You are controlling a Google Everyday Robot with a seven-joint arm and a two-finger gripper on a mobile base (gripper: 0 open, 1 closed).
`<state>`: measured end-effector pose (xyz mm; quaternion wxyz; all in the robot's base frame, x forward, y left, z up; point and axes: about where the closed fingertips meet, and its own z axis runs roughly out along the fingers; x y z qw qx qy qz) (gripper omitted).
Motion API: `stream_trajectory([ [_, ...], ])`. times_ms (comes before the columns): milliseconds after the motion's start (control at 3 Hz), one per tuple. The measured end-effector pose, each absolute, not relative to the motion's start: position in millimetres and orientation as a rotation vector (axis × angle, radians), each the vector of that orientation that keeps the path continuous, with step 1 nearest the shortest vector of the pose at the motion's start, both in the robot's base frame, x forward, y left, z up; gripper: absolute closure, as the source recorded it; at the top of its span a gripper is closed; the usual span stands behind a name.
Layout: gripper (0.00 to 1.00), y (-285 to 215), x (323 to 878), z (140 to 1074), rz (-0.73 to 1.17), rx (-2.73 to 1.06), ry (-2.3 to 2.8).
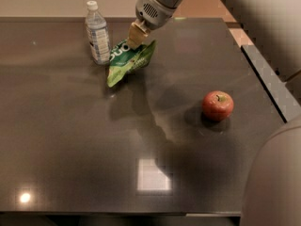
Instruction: Move green rice chip bag near blue plastic bottle
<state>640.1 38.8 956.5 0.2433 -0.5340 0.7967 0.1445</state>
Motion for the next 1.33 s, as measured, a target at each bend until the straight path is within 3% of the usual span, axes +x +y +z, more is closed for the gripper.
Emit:
stream_trajectory([
  [333,0.82,29.7,662.7,951.4,0.39,-1.421,2.177],
  [1333,0.13,14.0,692.2,930.9,0.395,-1.395,2.166],
])
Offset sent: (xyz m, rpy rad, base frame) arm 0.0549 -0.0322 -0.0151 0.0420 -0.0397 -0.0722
